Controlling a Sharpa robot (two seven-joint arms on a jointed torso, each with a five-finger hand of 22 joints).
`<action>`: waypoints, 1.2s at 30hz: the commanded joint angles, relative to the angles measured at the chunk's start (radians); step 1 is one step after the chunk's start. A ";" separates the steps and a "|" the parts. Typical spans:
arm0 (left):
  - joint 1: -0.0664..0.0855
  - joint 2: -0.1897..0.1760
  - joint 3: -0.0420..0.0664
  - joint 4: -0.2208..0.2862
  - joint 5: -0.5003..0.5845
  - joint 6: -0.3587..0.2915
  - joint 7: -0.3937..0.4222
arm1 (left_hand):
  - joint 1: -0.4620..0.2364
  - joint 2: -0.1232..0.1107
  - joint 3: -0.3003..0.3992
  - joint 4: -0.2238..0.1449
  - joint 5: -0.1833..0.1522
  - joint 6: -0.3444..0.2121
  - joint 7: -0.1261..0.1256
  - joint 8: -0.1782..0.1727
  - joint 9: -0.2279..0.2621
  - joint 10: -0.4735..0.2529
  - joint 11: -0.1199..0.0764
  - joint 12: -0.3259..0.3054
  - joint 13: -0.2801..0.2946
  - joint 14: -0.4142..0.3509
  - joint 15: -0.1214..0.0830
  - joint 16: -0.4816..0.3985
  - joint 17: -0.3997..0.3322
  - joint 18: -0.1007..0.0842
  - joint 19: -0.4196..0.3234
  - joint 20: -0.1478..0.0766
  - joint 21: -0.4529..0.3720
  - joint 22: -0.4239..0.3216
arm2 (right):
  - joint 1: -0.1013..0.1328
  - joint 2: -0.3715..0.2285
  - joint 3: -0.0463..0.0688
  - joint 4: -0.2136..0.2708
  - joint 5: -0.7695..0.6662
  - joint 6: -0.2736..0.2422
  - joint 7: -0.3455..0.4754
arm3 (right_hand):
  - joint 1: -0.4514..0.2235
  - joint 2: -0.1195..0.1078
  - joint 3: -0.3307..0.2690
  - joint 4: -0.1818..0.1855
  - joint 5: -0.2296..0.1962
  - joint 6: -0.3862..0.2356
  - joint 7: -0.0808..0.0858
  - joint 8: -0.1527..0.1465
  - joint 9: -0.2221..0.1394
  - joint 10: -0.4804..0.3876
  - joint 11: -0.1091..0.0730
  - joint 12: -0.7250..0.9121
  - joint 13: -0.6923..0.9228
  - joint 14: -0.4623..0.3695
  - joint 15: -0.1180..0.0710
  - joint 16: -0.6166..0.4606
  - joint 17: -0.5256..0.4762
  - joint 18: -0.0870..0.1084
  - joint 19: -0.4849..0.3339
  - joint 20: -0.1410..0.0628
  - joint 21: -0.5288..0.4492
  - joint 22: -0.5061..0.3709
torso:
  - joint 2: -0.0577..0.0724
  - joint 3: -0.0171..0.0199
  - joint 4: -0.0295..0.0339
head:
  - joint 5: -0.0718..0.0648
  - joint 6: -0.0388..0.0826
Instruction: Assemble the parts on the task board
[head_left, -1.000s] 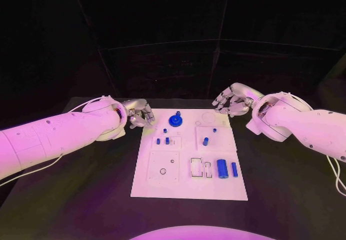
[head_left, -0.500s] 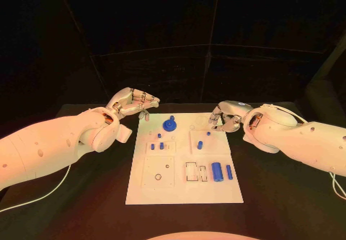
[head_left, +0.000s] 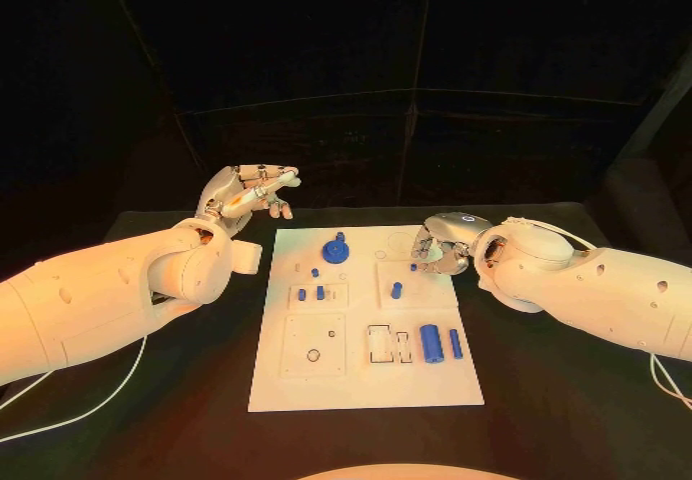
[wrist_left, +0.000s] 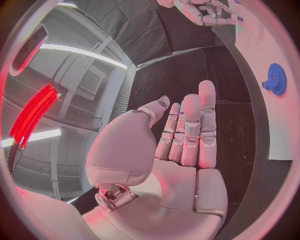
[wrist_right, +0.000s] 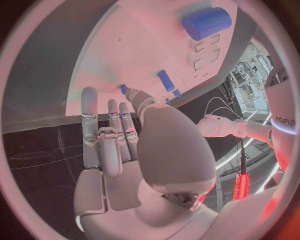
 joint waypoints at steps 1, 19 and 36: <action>-0.001 0.003 0.000 0.000 0.052 -0.012 0.036 | 0.002 0.006 -0.008 0.000 -0.001 -0.010 0.000 0.005 -0.001 -0.009 -0.001 0.006 -0.001 -0.011 0.000 -0.006 -0.002 0.011 -0.008 0.002 -0.008 -0.002 | -0.002 0.009 0.000 -0.009 -0.023 0.025 -0.009 | 0.001 -0.006 0.009 0.000 -0.004 0.000 0.006 -0.008 -0.001 0.001 0.006 -0.007 -0.005 0.102 0.009 0.002 0.263 0.005 0.001 0.006 -0.006 -0.001 | 0.001 0.0002 -0.0003 | -0.001 -0.003; -0.004 0.006 0.000 -0.001 0.053 -0.011 0.024 | 0.006 0.010 -0.015 0.000 -0.001 -0.014 0.001 0.006 -0.002 -0.017 0.001 0.010 -0.001 -0.018 0.002 -0.009 -0.006 0.011 -0.010 0.004 -0.015 -0.008 | -0.025 0.047 0.000 -0.045 -0.020 0.059 -0.006 | 0.022 0.023 0.061 -0.019 -0.043 0.025 0.004 -0.012 0.003 0.034 0.001 -0.015 -0.038 0.102 0.006 0.002 0.263 0.007 0.011 0.009 0.007 0.004 | 0.000 -0.0003 -0.0008 | 0.001 -0.007; -0.004 0.011 0.000 -0.011 0.054 -0.020 -0.003 | 0.017 0.017 -0.016 -0.004 -0.001 -0.015 0.001 0.009 -0.001 -0.021 0.001 0.015 -0.001 -0.021 0.002 -0.010 -0.010 0.012 -0.010 0.005 -0.021 -0.012 | -0.038 0.057 0.000 -0.045 -0.056 0.066 -0.045 | 0.044 0.073 0.148 -0.080 -0.209 0.102 -0.018 0.001 0.008 0.122 -0.026 0.004 -0.057 0.102 -0.018 0.002 0.263 0.001 0.034 -0.012 0.059 0.062 | 0.000 -0.0005 -0.0016 | 0.001 -0.008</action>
